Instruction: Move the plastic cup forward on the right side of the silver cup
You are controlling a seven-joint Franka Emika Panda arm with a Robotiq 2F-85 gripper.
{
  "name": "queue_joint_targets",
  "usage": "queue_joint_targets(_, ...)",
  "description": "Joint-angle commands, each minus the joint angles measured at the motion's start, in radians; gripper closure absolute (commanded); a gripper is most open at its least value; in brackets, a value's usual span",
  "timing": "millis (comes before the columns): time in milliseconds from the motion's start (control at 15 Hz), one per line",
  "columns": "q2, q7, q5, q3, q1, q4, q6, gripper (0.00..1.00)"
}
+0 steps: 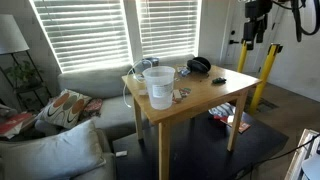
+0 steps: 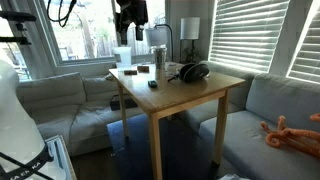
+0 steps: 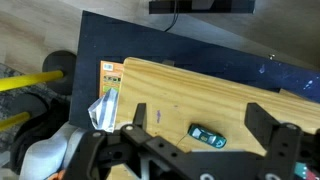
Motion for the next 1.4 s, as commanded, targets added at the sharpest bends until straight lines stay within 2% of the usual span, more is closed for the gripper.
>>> queue_joint_targets(0,0.001,0.006,-0.005,-0.011,0.015,0.003,-0.004,0.0)
queue_joint_targets(933,0.001,0.006,-0.005,-0.011,0.015,0.003,-0.004,0.0)
queue_joint_targets(1133,0.015,0.011,-0.005,0.038,0.057,0.035,0.015,0.0)
queue_joint_targets(1333,0.05,0.025,0.015,0.117,0.134,0.087,0.036,0.0)
